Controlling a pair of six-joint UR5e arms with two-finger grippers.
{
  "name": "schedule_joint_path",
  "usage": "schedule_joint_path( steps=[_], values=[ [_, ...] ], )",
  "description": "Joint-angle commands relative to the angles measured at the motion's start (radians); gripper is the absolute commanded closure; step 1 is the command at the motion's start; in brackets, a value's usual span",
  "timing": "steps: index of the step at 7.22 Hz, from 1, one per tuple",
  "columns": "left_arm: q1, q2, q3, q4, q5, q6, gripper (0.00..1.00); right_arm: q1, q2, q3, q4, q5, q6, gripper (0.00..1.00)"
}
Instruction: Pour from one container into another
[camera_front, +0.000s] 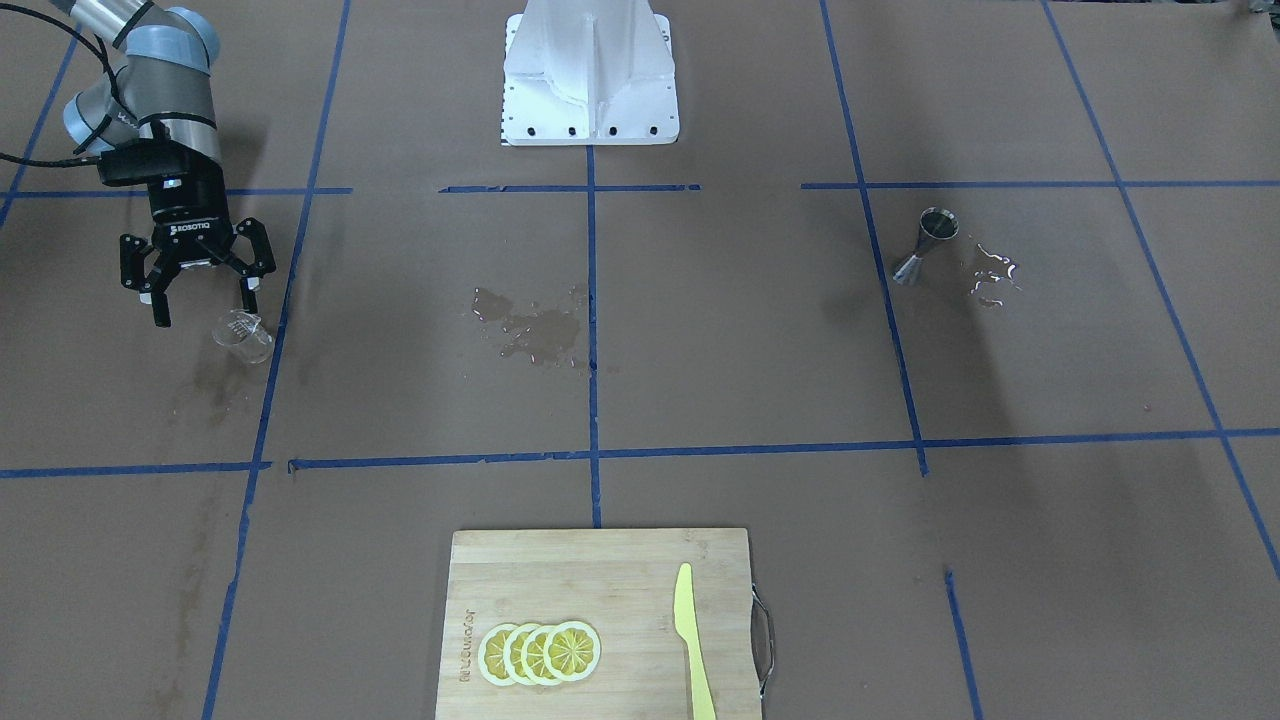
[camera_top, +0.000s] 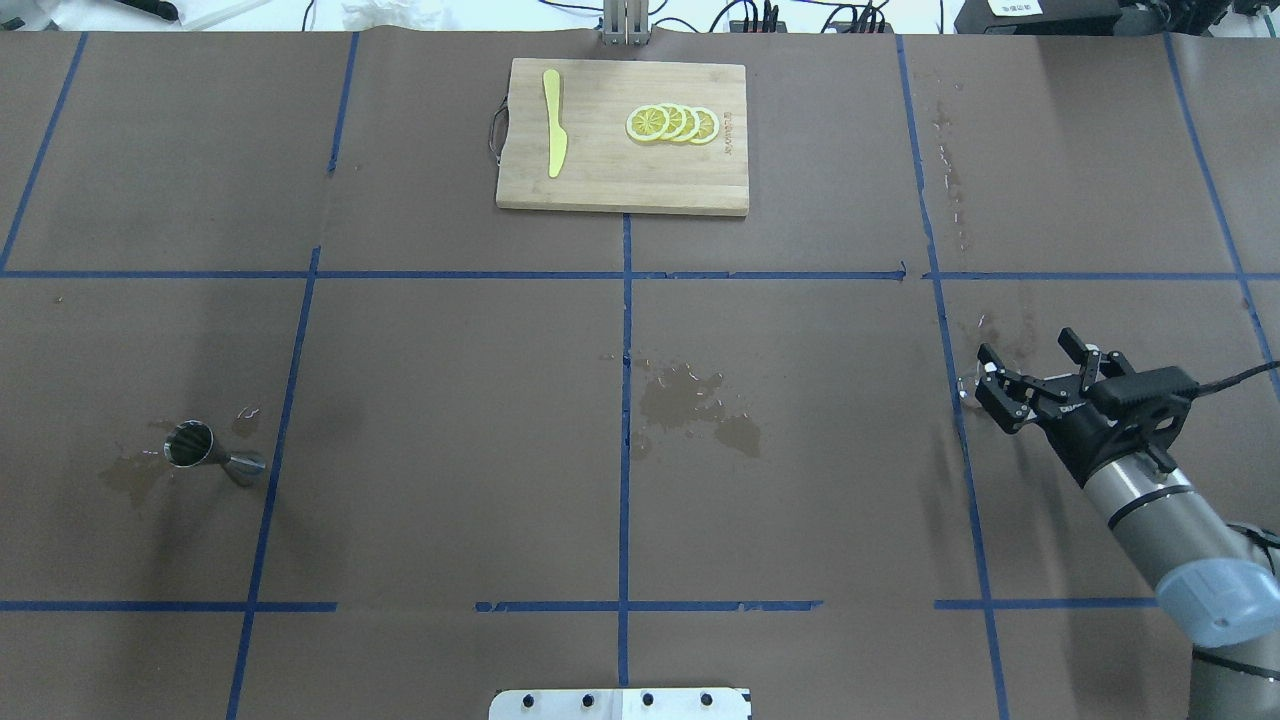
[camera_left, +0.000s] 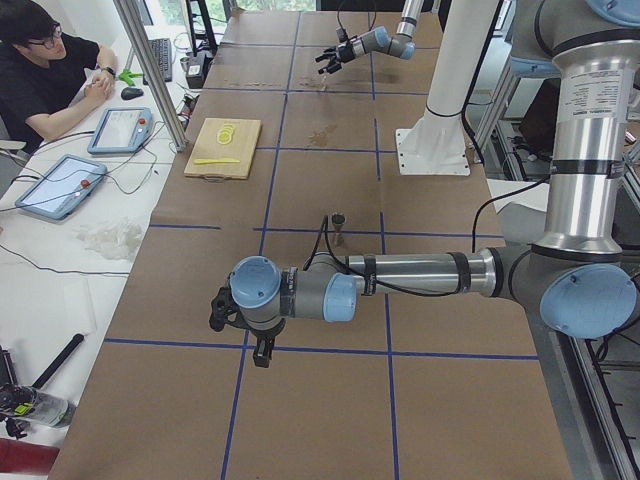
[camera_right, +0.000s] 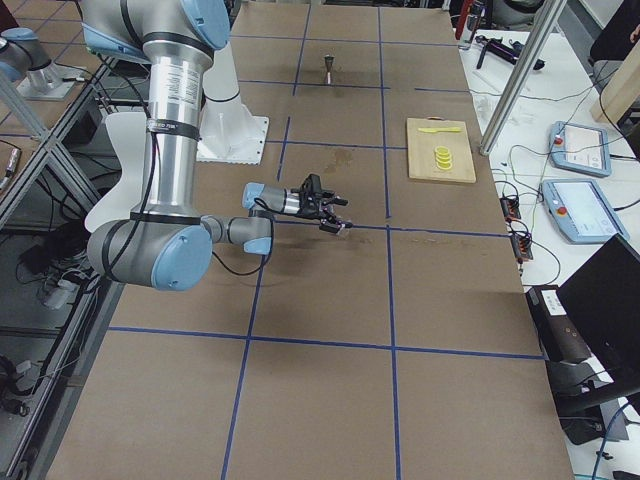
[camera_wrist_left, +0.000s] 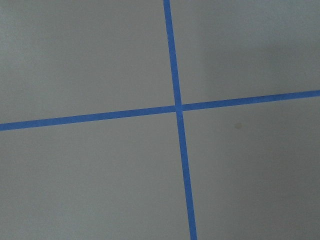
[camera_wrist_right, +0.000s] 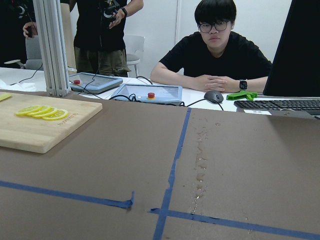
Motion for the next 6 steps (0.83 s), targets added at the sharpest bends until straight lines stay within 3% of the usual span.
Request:
schedule_joint_path(
  steps=[1, 3, 4, 6],
  values=[
    [0.000, 0.006, -0.003, -0.001, 0.000, 0.001, 0.00, 0.321, 0.006, 0.006, -0.053, 0.418, -0.075, 0.00],
    [0.000, 0.009, -0.003, -0.002, 0.000, 0.001, 0.00, 0.702, 0.064, -0.003, -0.232, 0.954, -0.226, 0.00],
    [0.000, 0.007, -0.003, -0.002, 0.000, 0.001, 0.00, 0.833, 0.076, -0.003, -0.355, 1.127, -0.344, 0.00],
    [0.000, 0.010, 0.003, -0.002, 0.000, 0.001, 0.00, 1.029, 0.081, -0.003, -0.640, 1.347, -0.646, 0.00]
  ],
)
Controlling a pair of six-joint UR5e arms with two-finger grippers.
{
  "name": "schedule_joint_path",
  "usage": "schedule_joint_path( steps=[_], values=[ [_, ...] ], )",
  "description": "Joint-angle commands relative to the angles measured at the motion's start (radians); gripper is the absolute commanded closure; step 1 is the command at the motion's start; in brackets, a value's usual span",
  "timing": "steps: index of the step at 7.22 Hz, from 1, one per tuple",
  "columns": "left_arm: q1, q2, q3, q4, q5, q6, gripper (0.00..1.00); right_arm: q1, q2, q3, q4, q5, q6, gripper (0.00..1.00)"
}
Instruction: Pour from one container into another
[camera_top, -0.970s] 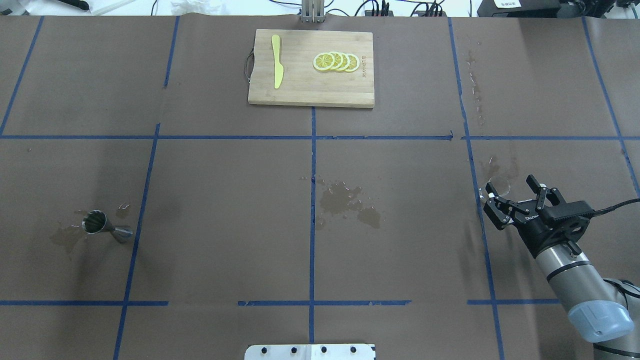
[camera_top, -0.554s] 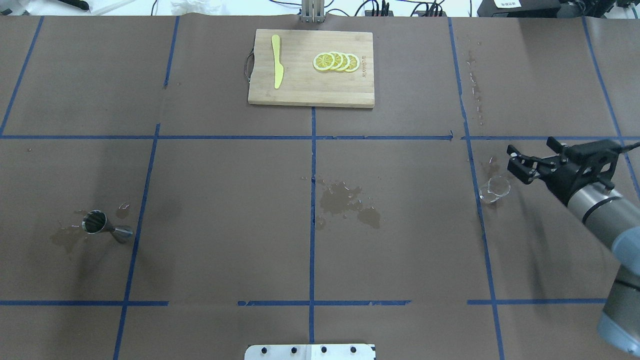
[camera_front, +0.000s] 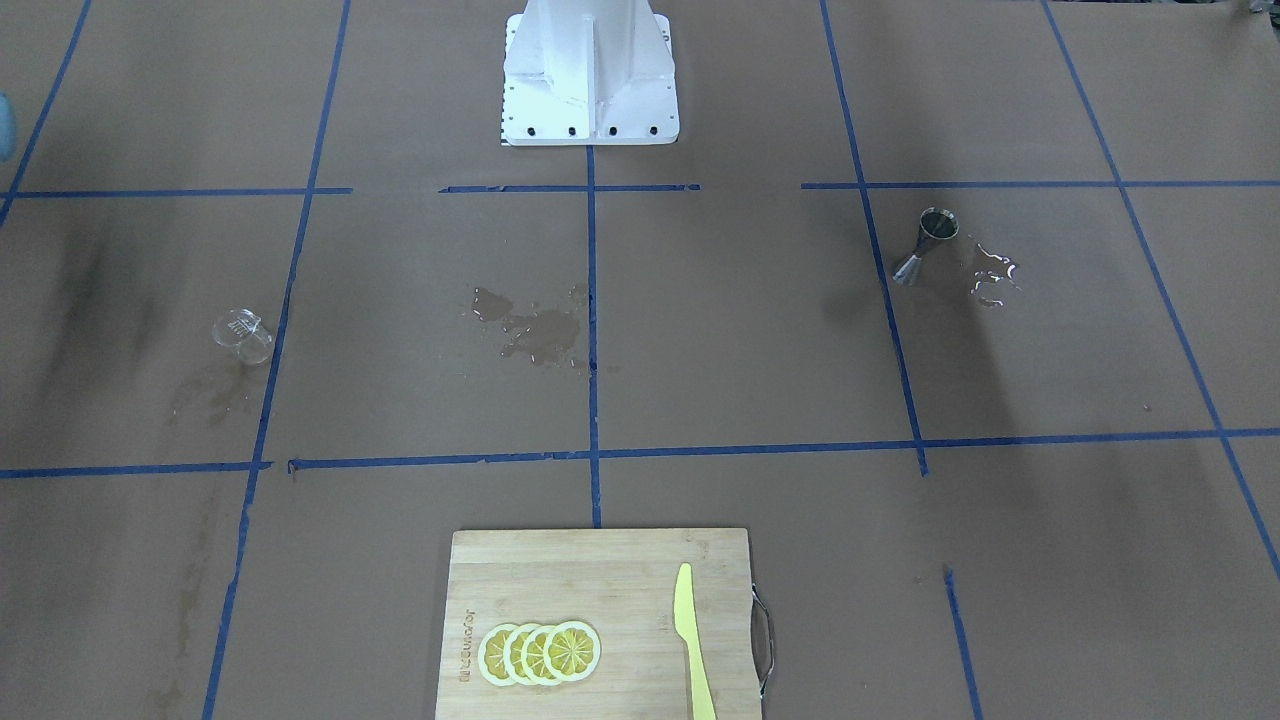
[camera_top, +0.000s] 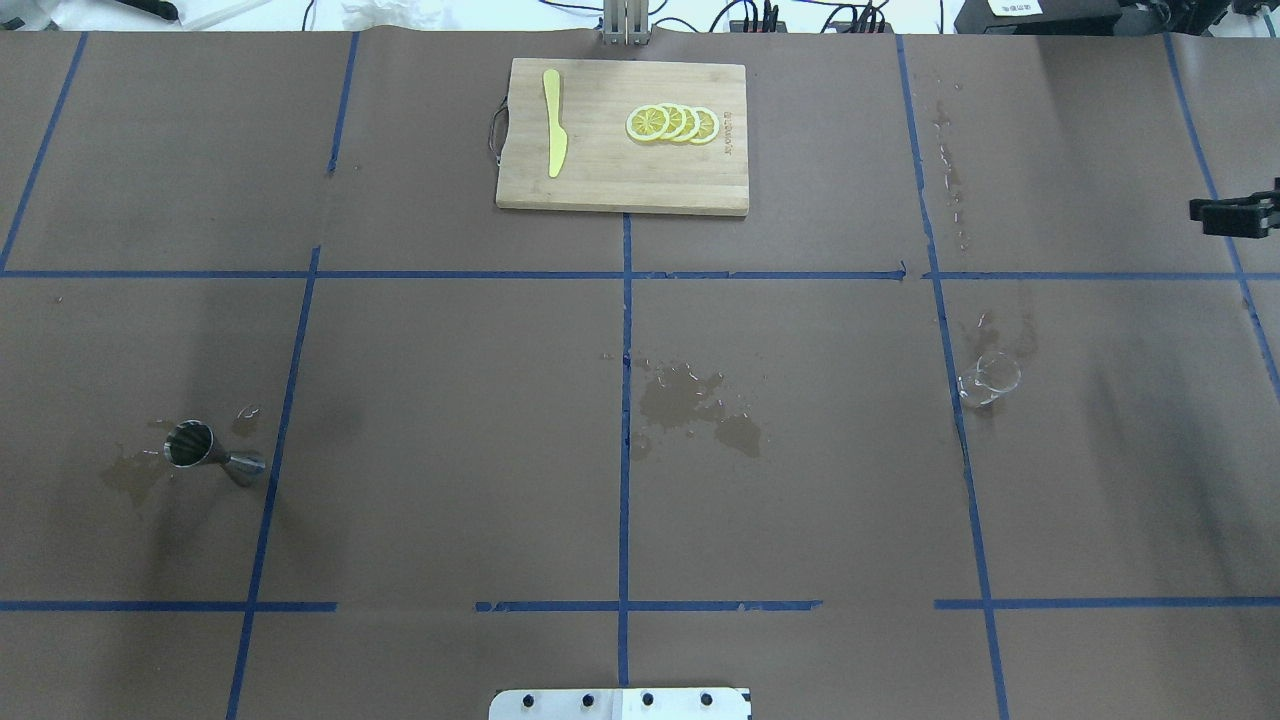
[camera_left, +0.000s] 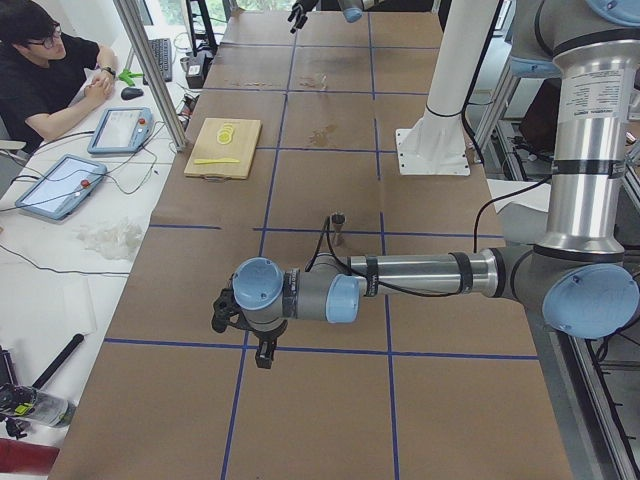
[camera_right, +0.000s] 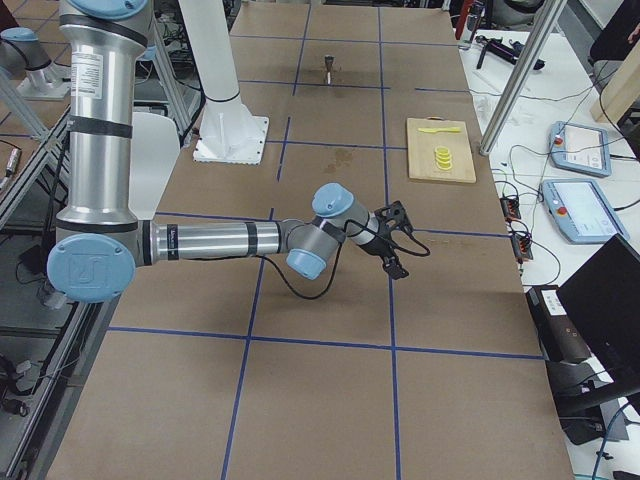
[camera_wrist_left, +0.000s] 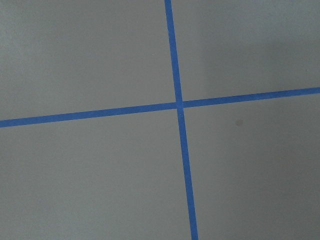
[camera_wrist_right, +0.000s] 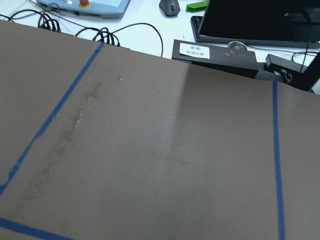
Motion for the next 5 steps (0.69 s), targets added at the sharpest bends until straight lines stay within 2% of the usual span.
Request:
schedule_joint_path(
  steps=[1, 2, 3, 5],
  values=[
    [0.000, 0.003, 0.005, 0.000, 0.000, 0.000, 0.00, 0.230, 0.022, -0.002, -0.363, 0.265, -0.356, 0.00],
    [0.000, 0.005, 0.005, 0.000, 0.000, 0.000, 0.00, 0.315, 0.025, 0.012, -0.582, 0.378, -0.464, 0.00],
    [0.000, 0.005, 0.006, 0.000, 0.000, -0.003, 0.00, 0.364, 0.023, 0.022, -0.737, 0.408, -0.485, 0.00],
    [0.000, 0.006, 0.003, -0.002, 0.000, 0.000, 0.00, 0.379, -0.033, 0.021, -0.820, 0.405, -0.485, 0.00]
  ],
)
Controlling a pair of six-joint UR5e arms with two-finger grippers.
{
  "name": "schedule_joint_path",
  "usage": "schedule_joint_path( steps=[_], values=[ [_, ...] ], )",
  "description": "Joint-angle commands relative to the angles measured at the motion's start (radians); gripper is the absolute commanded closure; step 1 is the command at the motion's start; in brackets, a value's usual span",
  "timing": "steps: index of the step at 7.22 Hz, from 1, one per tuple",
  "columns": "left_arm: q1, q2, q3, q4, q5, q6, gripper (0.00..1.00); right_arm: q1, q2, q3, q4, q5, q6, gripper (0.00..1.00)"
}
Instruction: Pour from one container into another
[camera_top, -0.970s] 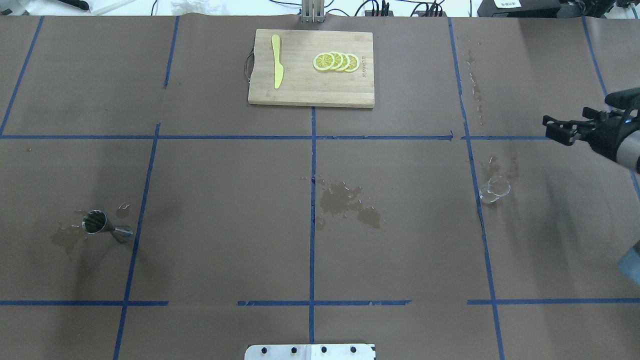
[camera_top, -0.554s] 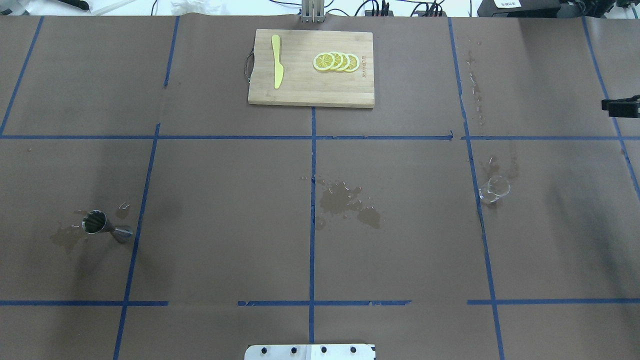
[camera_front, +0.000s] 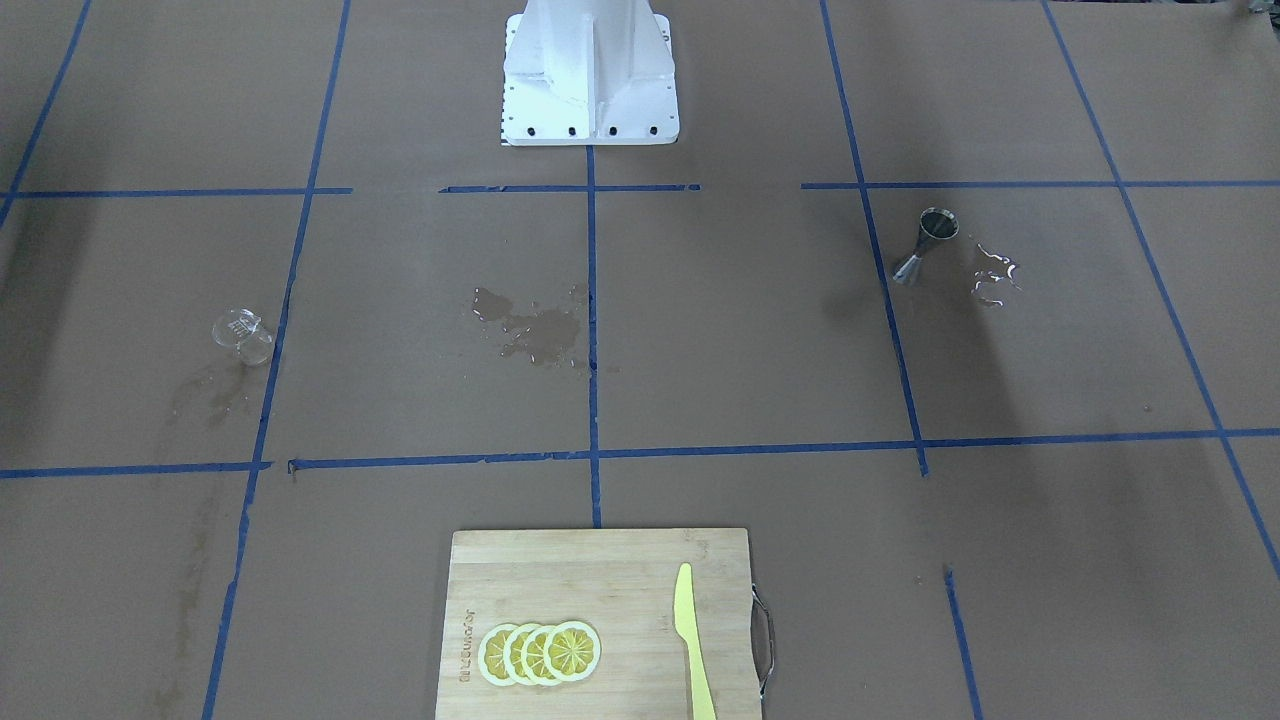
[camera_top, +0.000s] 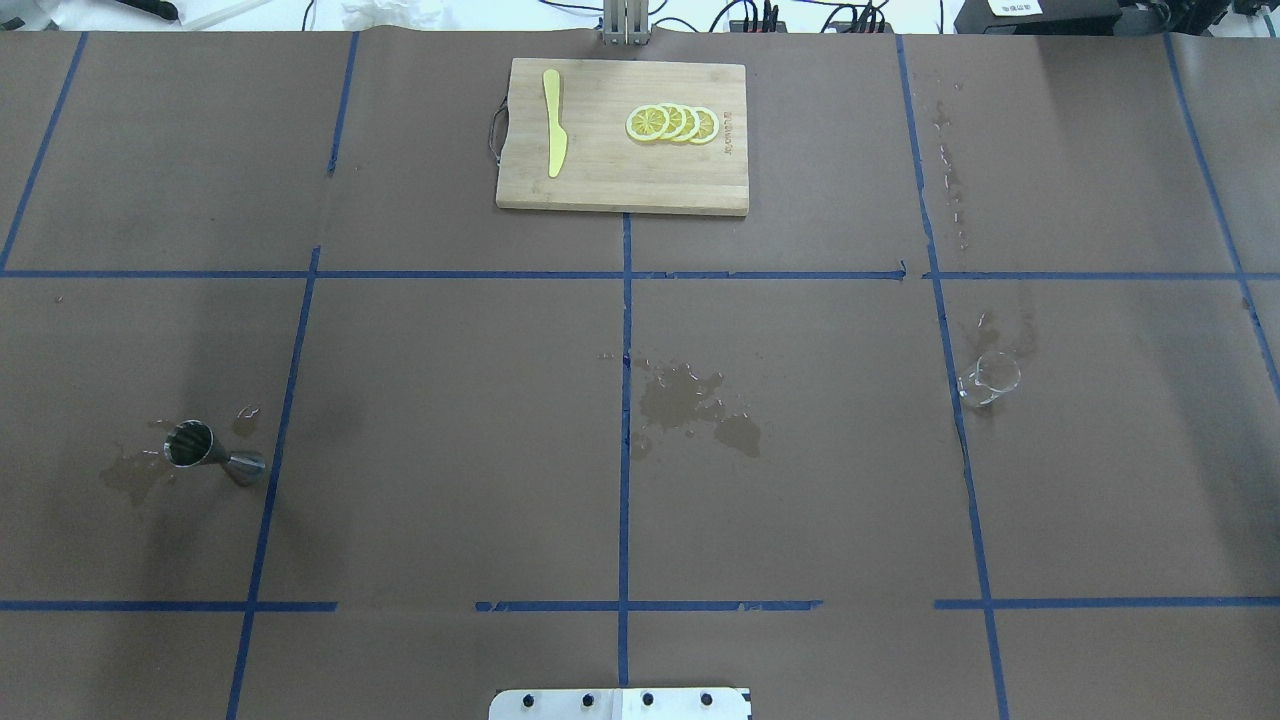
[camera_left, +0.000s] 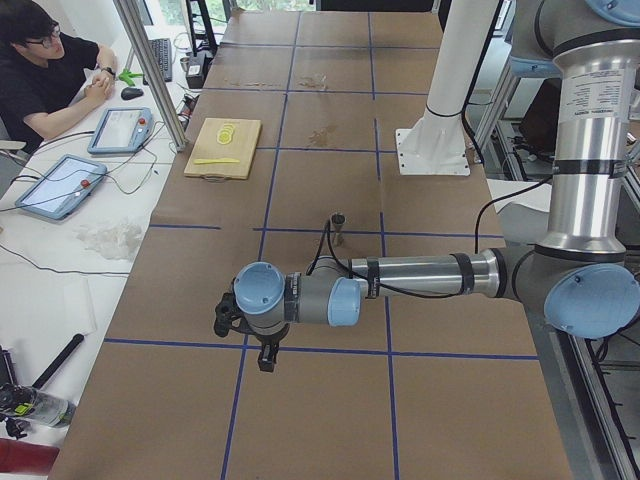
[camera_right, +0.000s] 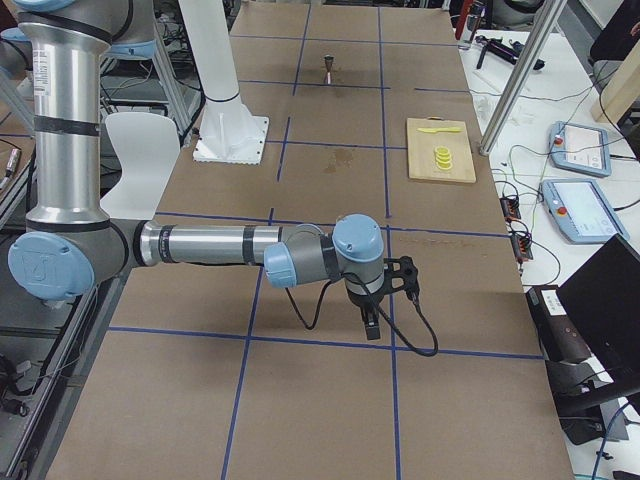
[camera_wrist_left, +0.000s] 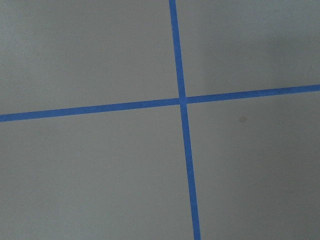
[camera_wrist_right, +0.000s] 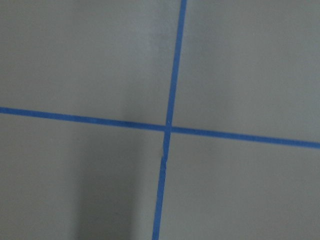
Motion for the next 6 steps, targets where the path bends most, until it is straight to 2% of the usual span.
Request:
schedule_joint_path(
  steps=[1, 3, 4, 6],
  values=[
    [0.000, -0.001, -0.002, -0.008, 0.001, 0.003, 0.00, 0.017, -0.042, -0.007, -0.085, 0.005, 0.001, 0.00],
    [0.000, 0.002, -0.002, -0.080, 0.013, 0.000, 0.00, 0.016, -0.042, -0.050, -0.080, -0.001, 0.001, 0.00],
    [0.000, -0.008, -0.008, -0.076, 0.077, -0.003, 0.00, 0.016, -0.050, -0.050, -0.071, 0.013, -0.010, 0.00],
    [0.002, -0.010, -0.029, -0.080, 0.123, 0.003, 0.00, 0.014, -0.050, -0.049, -0.080, 0.017, -0.011, 0.00]
  ],
)
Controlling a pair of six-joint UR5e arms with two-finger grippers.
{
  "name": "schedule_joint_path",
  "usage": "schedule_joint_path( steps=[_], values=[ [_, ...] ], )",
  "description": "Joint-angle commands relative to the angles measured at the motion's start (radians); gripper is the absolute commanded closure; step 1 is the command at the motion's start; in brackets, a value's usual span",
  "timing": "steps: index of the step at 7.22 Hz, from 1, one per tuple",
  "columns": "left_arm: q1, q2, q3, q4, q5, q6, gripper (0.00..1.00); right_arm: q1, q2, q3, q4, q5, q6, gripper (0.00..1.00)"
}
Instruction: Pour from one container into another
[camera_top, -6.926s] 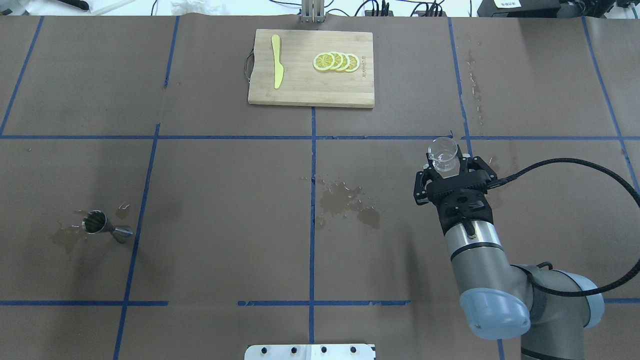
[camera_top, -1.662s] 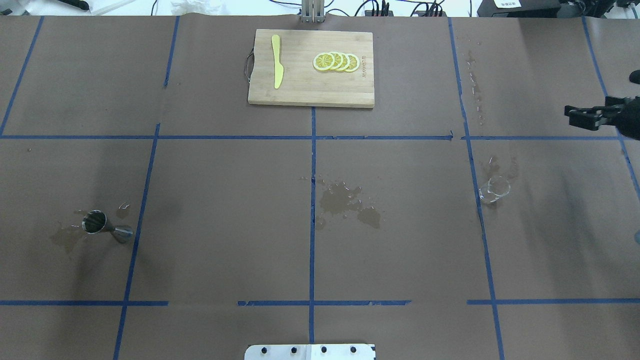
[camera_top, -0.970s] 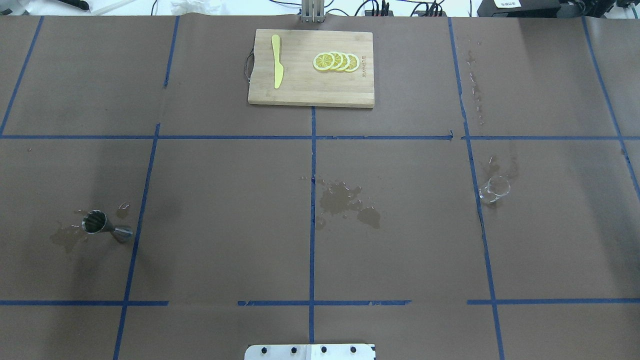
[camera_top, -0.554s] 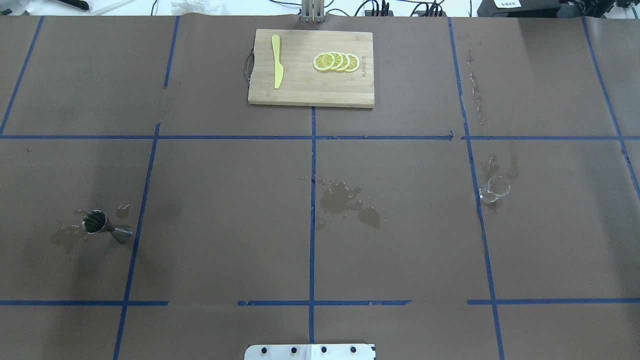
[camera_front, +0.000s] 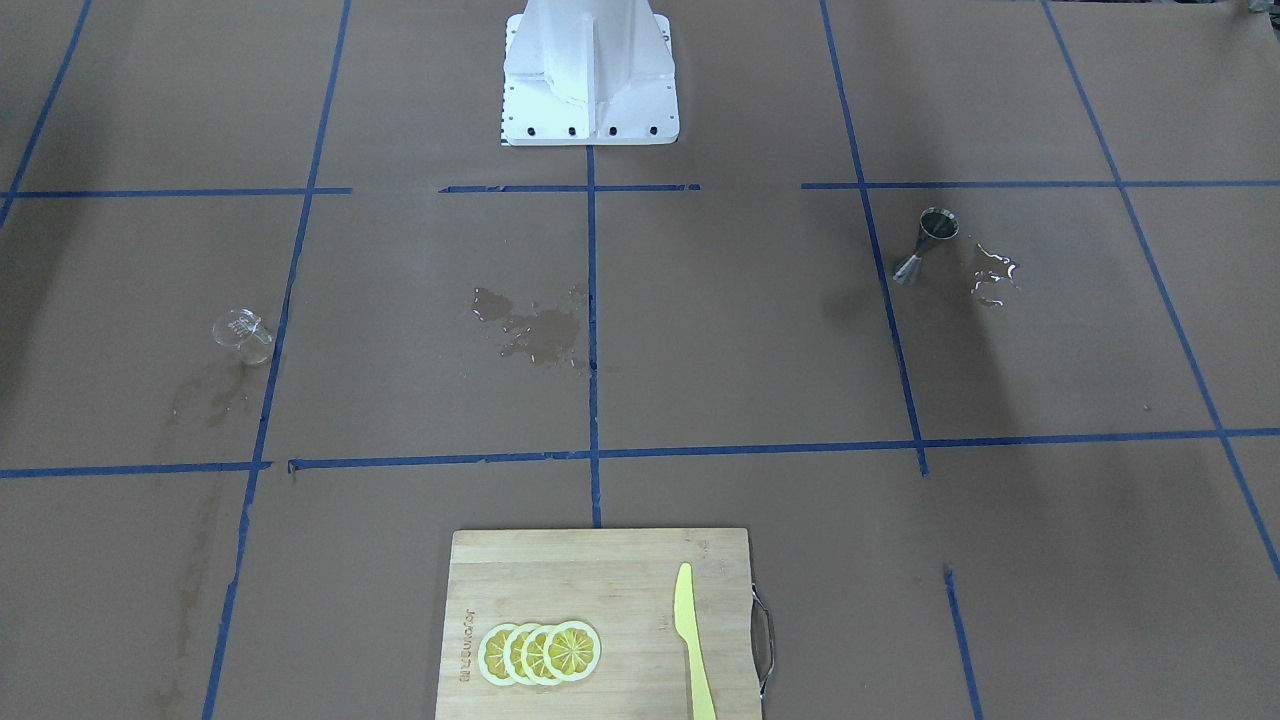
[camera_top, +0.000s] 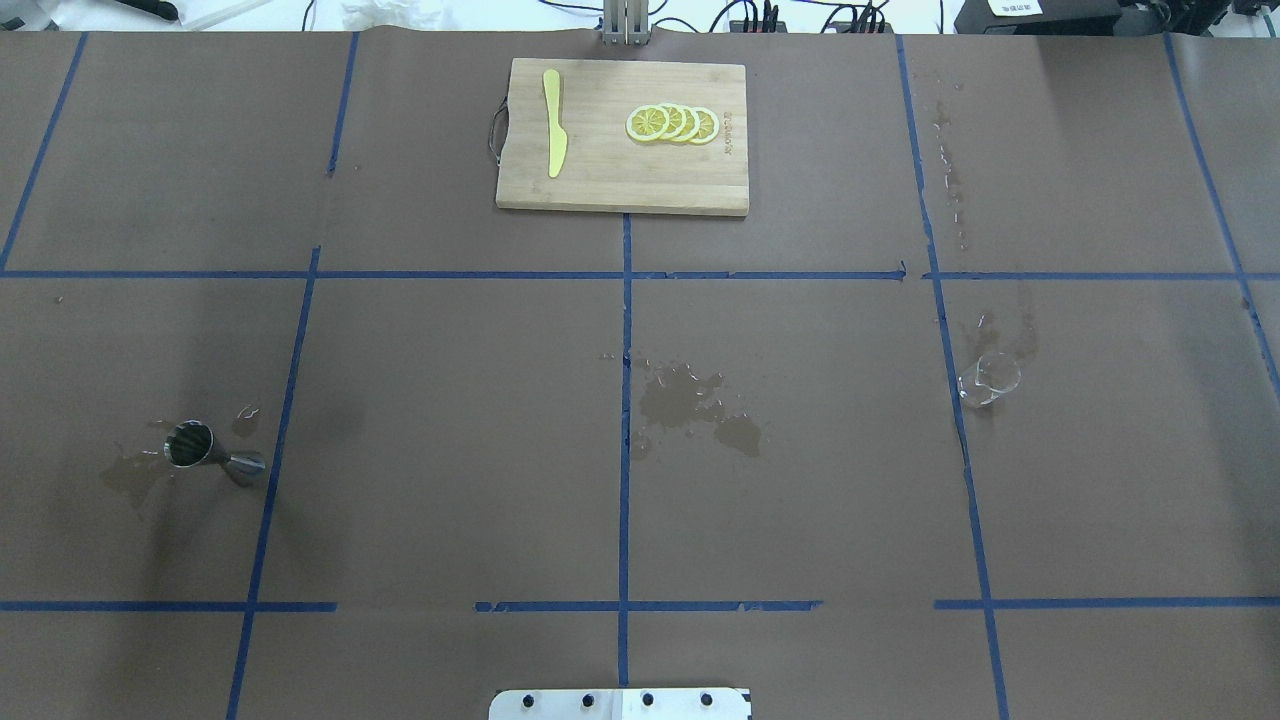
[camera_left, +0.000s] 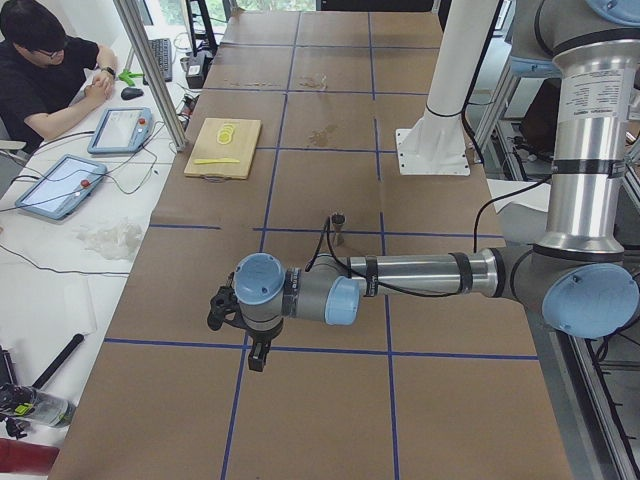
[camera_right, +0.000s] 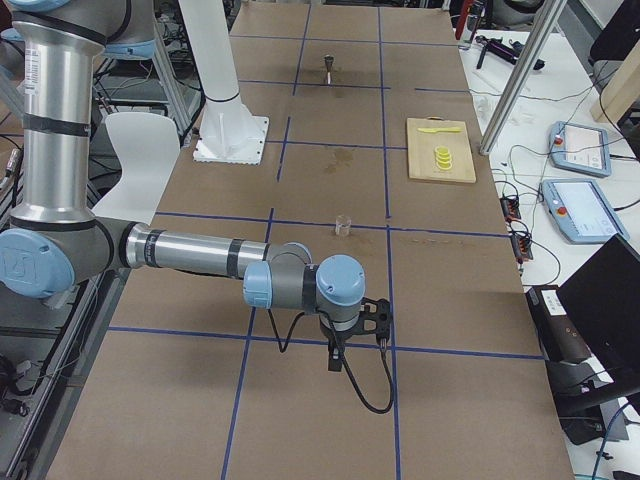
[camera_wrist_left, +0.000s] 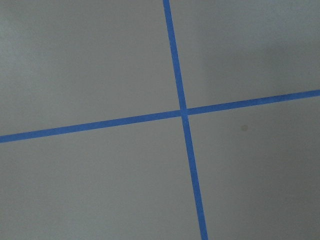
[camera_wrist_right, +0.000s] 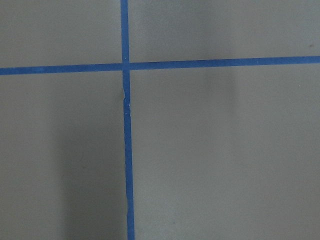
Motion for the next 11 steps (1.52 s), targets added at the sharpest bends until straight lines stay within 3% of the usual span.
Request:
schedule_joint_path(
  steps=[1, 11],
  values=[
    [-0.001, 0.010, -0.031, -0.010, 0.034, 0.005, 0.00, -0.008, -0.002, -0.037, -0.002, 0.004, -0.003, 0.00],
    [0.002, 0.032, -0.034, -0.004, 0.029, 0.001, 0.00, -0.051, -0.023, -0.009, 0.005, -0.001, -0.003, 0.00]
  ],
)
